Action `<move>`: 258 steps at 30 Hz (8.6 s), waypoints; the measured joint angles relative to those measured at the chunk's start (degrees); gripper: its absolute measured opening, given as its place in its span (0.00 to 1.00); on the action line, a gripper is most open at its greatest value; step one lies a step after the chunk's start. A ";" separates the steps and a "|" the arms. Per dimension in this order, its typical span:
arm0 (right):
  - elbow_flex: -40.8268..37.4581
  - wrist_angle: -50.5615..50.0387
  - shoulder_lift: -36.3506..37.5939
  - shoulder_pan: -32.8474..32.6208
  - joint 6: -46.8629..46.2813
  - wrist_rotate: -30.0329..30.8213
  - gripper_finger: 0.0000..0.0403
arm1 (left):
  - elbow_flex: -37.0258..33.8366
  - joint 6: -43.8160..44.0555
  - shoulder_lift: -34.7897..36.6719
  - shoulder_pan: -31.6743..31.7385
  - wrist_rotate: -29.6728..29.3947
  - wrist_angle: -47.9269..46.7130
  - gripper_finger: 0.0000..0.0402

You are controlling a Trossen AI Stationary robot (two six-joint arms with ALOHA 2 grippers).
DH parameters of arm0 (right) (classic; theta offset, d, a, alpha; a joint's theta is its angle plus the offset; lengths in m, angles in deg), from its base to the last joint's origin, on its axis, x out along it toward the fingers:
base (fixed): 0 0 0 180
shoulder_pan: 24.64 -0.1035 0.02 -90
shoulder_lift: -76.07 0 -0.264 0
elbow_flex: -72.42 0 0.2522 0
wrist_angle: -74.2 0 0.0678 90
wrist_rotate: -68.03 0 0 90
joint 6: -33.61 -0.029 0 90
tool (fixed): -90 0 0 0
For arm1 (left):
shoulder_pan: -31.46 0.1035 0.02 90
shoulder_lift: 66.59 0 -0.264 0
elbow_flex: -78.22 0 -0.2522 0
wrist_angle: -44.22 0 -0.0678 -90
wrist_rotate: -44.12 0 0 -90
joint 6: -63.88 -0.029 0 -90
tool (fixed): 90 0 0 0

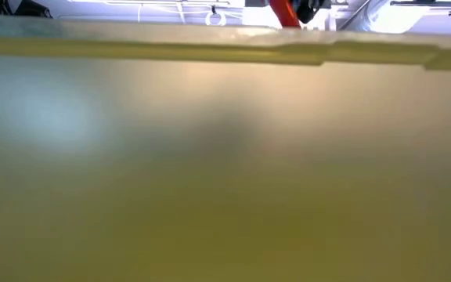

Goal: Pack school essentials
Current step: Put the orange pen into the yellow supply box, then put the green scissors into the yellow supply box

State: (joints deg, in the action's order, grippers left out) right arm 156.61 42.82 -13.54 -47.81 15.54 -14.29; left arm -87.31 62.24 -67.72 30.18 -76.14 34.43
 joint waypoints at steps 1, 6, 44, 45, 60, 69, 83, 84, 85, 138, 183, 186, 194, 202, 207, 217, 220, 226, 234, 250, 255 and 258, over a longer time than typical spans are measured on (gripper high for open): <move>-0.02 2.16 -0.08 -0.78 -0.11 0.00 0.03 | 0.00 0.01 0.00 0.00 0.02 0.00 0.00; -0.02 11.38 -1.57 -3.59 -0.14 -1.18 0.03 | 0.01 0.11 0.00 0.00 0.02 0.02 0.00; -0.04 6.62 -19.31 -7.34 -13.50 -13.94 0.10 | 0.00 1.91 0.00 0.00 0.00 0.04 0.00; -0.04 6.66 -19.31 -7.34 -13.50 -13.94 0.12 | 0.00 1.91 0.00 0.00 0.00 0.04 0.00; -0.04 5.58 -17.04 -5.92 -12.72 -13.96 0.32 | 0.00 -0.19 0.00 0.00 -2.12 0.09 0.02; -0.04 -3.37 -7.81 -3.82 -9.80 -3.80 0.32 | 0.00 -0.56 0.00 0.00 -2.03 0.09 0.16; -0.04 -6.02 5.44 -3.86 -4.58 6.89 0.32 | 0.00 -3.06 0.00 0.00 -1.90 0.07 0.45; -0.04 -6.35 6.24 -3.86 -4.32 7.66 0.32 | 0.01 -2.98 0.00 0.00 -1.90 0.07 0.47; -0.04 -6.65 6.99 -3.86 -3.94 8.61 0.32 | 0.01 -2.69 0.00 0.00 -1.90 0.09 0.48; -0.07 -33.65 11.57 -2.20 -14.97 21.15 0.32 | 40.15 -4.76 -48.46 3.88 9.71 -45.35 0.49; -0.04 -34.06 11.57 -2.27 -14.55 20.85 0.32 | 41.99 1.56 -83.19 10.52 25.21 -59.65 0.49; -0.04 -34.07 11.57 -2.27 -14.51 20.85 0.32 | 41.99 1.62 -83.76 10.49 24.71 -59.65 0.49; -0.04 -34.08 11.57 -2.27 -13.95 20.87 0.32 | 43.70 -0.58 -83.76 11.20 19.86 -59.19 0.49; -0.04 -34.06 11.57 -2.27 -14.03 20.87 0.32 | 43.89 -3.07 -83.76 14.92 18.62 -56.73 0.49; -0.04 -34.09 11.57 -2.27 -14.03 20.87 0.32 | 43.89 -4.11 -83.76 16.79 21.47 -56.52 0.49; -0.04 -34.06 11.57 -2.27 -14.05 20.87 0.32 | 43.88 -6.53 -84.21 16.76 22.11 -56.56 0.47; -0.04 -34.06 11.57 -2.27 -14.05 20.87 0.32 | 43.87 -6.71 -85.25 16.70 22.12 -56.68 0.47; -0.04 -34.06 11.56 -2.25 -14.05 20.87 0.32 | 43.85 -8.03 -89.29 16.52 22.12 -56.67 0.47; 0.00 -34.09 11.55 -2.25 -14.05 20.87 0.32 | 44.22 -8.71 -93.39 16.48 22.47 -56.23 0.44; 0.00 -34.22 11.55 -2.25 -14.11 20.87 0.32 | 43.98 -8.63 -93.35 16.11 25.06 -56.02 0.06; 0.00 -34.22 11.55 -2.26 -14.52 20.86 0.32 | 43.74 -7.24 -91.58 16.11 24.89 -56.02 0.04; 0.00 -34.22 11.55 -2.25 -15.41 20.87 0.32 | 43.66 -5.46 -88.60 16.16 23.79 -55.31 0.03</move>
State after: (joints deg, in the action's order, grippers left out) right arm 156.61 8.61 -1.99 -50.05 0.14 6.58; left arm -43.65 56.78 -156.32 46.34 -52.35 -20.88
